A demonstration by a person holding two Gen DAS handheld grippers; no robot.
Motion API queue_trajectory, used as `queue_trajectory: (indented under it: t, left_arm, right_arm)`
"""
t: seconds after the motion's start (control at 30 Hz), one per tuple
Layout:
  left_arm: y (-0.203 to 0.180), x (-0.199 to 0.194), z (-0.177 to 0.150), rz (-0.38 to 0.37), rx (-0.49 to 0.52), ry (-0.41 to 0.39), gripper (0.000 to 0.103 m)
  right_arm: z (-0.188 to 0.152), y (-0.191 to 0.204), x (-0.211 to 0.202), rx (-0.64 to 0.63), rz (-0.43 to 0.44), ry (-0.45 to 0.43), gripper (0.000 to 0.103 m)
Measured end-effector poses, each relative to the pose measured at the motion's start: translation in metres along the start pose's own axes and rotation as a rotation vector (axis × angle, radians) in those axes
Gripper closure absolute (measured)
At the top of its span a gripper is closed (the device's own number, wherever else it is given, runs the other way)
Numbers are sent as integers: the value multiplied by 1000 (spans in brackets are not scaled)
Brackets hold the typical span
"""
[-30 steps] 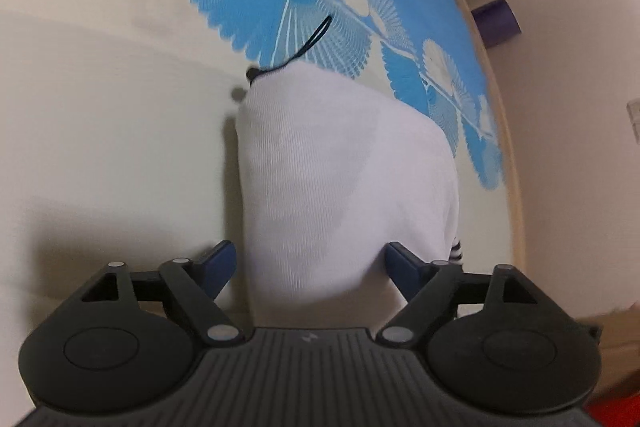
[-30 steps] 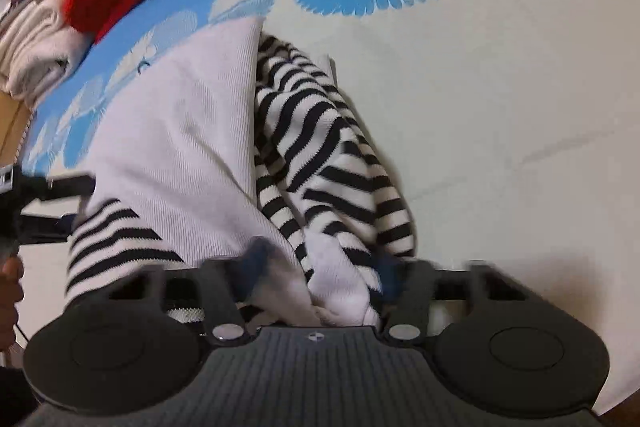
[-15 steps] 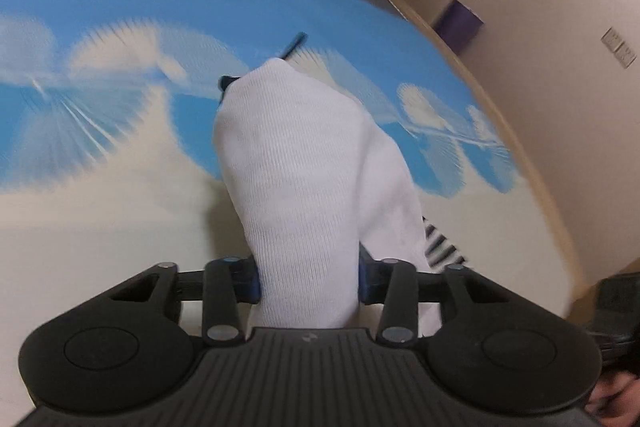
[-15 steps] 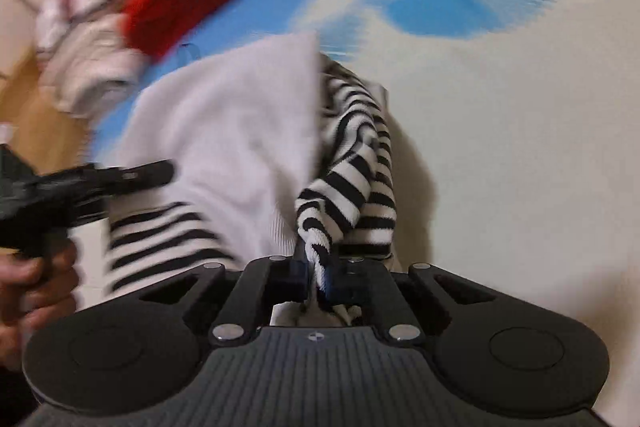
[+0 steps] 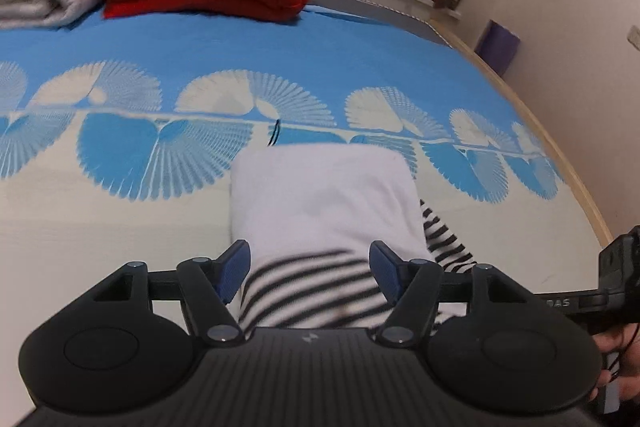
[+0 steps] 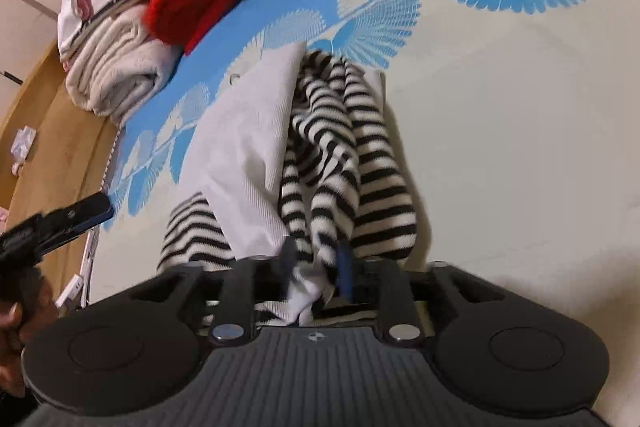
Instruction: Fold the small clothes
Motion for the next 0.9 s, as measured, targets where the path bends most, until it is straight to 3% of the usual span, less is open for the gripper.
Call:
queue_trajectory:
  t: [0.07, 0.1, 0.13, 0.23, 0.37, 0.43, 0.53, 0.63, 0.7, 0.8, 0.9]
  left_arm:
    - [10, 2, -14, 17, -35, 36, 40]
    - [11, 4, -19, 21, -33, 57, 43]
    - [8, 4, -20, 16, -16, 56, 44]
    - [-1, 1, -18, -16, 56, 14, 44]
    - [-12, 5, -22, -106, 39, 23, 44]
    - [-23, 15, -33, -157, 68, 84, 47]
    - [-44, 38, -64, -161, 222, 209, 53]
    - [-52, 58, -99, -83, 409, 307, 52]
    - [-57, 59, -103, -91, 462, 286, 52]
    - [-49, 54, -95, -108, 400, 283, 51]
    - [-43, 38, -74, -126, 302, 208, 51]
  right_arm:
    - [-5, 2, 8, -11, -21, 20, 67]
    - [-8, 5, 10, -25, -24, 29, 73]
    - [-9, 9, 9, -43, -19, 26, 99]
    - [2, 24, -10, -68, 43, -59, 98]
    - [30, 13, -63, 45, 154, -210, 98]
    - [33, -13, -72, 77, 64, -215, 98]
    - [17, -62, -53, 174, -126, -84, 98]
    - [6, -75, -35, 132, -226, 2, 95]
    - [16, -69, -44, 100, -253, -65, 90]
    - [38, -39, -63, -27, -183, -239, 88]
    - [41, -20, -52, -70, -54, -236, 60]
Point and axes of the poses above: each gripper's, at about its wrist camera, not at the fingertips, and x roughly the way its jaws point, y to its left, z to its top, the point moved 4 cm from there along x, roughly the way its jaws point, and after that the axes turned 12 degrees about -y, right-handed, at the moved point
